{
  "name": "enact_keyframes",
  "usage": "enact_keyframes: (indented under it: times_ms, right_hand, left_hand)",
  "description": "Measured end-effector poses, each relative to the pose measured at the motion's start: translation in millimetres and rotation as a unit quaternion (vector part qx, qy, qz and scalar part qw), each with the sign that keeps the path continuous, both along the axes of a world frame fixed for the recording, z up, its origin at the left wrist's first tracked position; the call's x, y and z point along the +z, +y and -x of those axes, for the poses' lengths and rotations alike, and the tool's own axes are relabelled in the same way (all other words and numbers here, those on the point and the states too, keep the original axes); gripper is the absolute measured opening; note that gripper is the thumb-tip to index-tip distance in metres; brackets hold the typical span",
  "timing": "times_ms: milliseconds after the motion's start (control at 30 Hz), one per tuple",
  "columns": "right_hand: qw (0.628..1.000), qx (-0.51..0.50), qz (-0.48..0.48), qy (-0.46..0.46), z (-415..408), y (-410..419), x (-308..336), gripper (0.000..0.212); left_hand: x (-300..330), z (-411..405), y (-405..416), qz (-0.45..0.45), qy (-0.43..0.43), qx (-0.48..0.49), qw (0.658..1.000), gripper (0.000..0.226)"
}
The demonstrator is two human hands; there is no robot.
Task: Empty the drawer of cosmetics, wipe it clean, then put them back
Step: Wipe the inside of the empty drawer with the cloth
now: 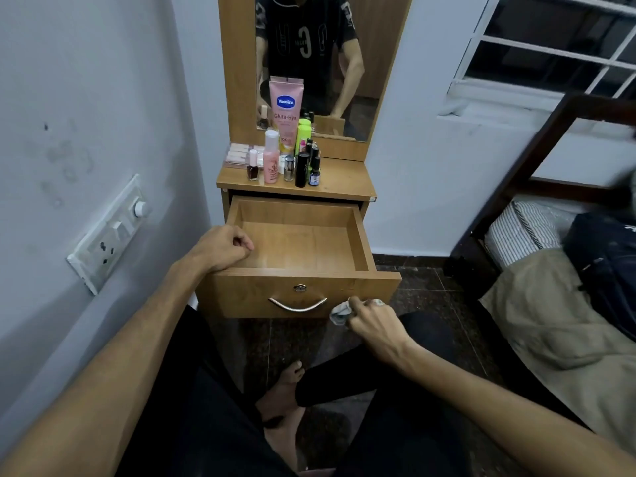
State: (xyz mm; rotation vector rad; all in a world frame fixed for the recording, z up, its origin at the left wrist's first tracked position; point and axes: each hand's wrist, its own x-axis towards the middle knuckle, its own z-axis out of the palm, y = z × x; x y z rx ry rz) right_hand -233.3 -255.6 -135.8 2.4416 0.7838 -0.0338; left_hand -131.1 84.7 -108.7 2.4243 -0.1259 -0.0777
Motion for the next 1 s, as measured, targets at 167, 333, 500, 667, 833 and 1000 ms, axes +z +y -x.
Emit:
enact_keyframes:
  times_ms: [167,333,500,667,833,1000]
  right_hand:
    - [0.989,-0.016,-0.141,-0.039,3,-42,24,0.043]
    - [0.931,0.074,-0.34,-0.112,-3,-42,59,0.033]
    - [0.908,0.158,-0.381,-0.08,-13,29,35,0.035]
    - [0.872,0.247,-0.417,-0.066,-20,113,14,0.047]
    - [0.895,0.259,-0.364,0.0,-15,177,-1,0.051]
    - [0.924,0.225,-0.279,0.136,-5,164,-3,0.039]
  left_hand:
    - [2,0,-1,0.004,0.003,-0.002,1.0,0.021]
    - [4,3,-1,0.021,0.003,0.011,1.0,0.023]
    - [7,5,0,0.037,-0.002,0.015,0.999,0.025]
    - [4,3,7,0.095,-0.001,0.02,0.995,0.024]
    - [2,2,12,0.164,0.014,0.028,0.986,0.039]
    - [-2,0,10,0.141,0.021,0.045,0.989,0.033]
